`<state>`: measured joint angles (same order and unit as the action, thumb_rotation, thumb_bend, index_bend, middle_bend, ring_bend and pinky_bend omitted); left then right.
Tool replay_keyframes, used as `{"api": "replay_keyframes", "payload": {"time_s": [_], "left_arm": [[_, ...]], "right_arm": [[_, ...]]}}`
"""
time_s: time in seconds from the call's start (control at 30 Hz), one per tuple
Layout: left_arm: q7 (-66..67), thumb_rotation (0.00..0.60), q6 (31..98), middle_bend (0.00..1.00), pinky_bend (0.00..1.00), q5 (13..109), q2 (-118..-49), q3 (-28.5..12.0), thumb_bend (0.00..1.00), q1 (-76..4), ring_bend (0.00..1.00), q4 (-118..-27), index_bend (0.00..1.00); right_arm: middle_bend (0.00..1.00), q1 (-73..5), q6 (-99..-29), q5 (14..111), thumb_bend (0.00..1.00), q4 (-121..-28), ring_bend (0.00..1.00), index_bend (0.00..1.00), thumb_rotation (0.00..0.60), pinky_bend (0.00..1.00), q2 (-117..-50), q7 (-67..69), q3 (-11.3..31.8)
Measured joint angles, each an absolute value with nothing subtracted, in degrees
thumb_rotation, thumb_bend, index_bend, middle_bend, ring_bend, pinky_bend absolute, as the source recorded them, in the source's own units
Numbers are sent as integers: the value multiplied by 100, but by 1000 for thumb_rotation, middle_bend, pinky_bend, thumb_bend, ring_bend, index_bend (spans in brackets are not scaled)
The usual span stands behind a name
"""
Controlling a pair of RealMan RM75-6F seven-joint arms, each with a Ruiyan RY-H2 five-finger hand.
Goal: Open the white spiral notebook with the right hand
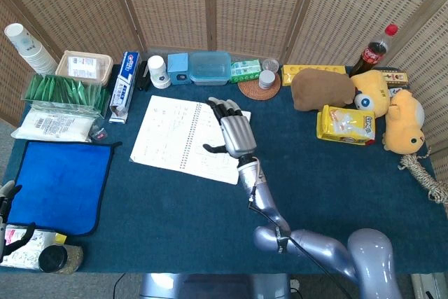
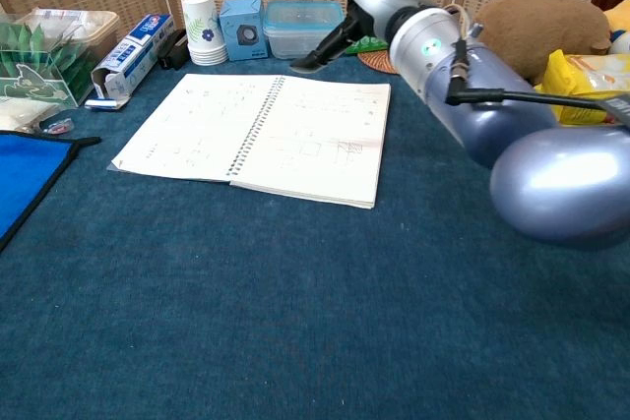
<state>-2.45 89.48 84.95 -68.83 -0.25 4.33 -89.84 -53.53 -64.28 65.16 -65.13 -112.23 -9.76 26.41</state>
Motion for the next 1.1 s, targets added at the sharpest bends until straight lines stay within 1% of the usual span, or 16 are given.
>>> {"api": "replay_keyframes", "payload": {"time_s": [0.1,0.23,0.43,0.63,0.83,1.1], "left_arm": [[-161,600,8888,79,0,8521,-6886,-28,305,378,23,-9033,210],[-83,600,8828,79,0,8547,-6892,-31,305,321,23,-9083,211],[13,600,8757,80,0,8560,-6885,-45,305,250,23,-9153,214],[115,600,8713,81,0,8547,-6856,-54,305,203,23,-9209,215],[198,600,8660,81,0,8540,-6849,-45,305,166,23,-9249,214],[261,600,8621,81,0,8475,-6840,-30,304,158,21,-9254,215]], "right_arm": [[221,-5146,-6418,6670,104,-6760,131,225,599,174,-10845,-993,2375],[221,-4864,-6428,6975,110,-7124,131,222,600,174,-10308,-1080,1970],[221,-4414,-6635,7282,112,-7698,146,220,600,174,-9657,-1259,1529],[222,-3739,-7189,7432,114,-8325,146,221,600,174,-8985,-1723,1075],[222,-3134,-7744,7576,116,-8764,142,222,600,174,-8498,-2090,679],[223,-2390,-8280,7643,114,-8965,127,224,600,174,-8182,-2561,217]]}}
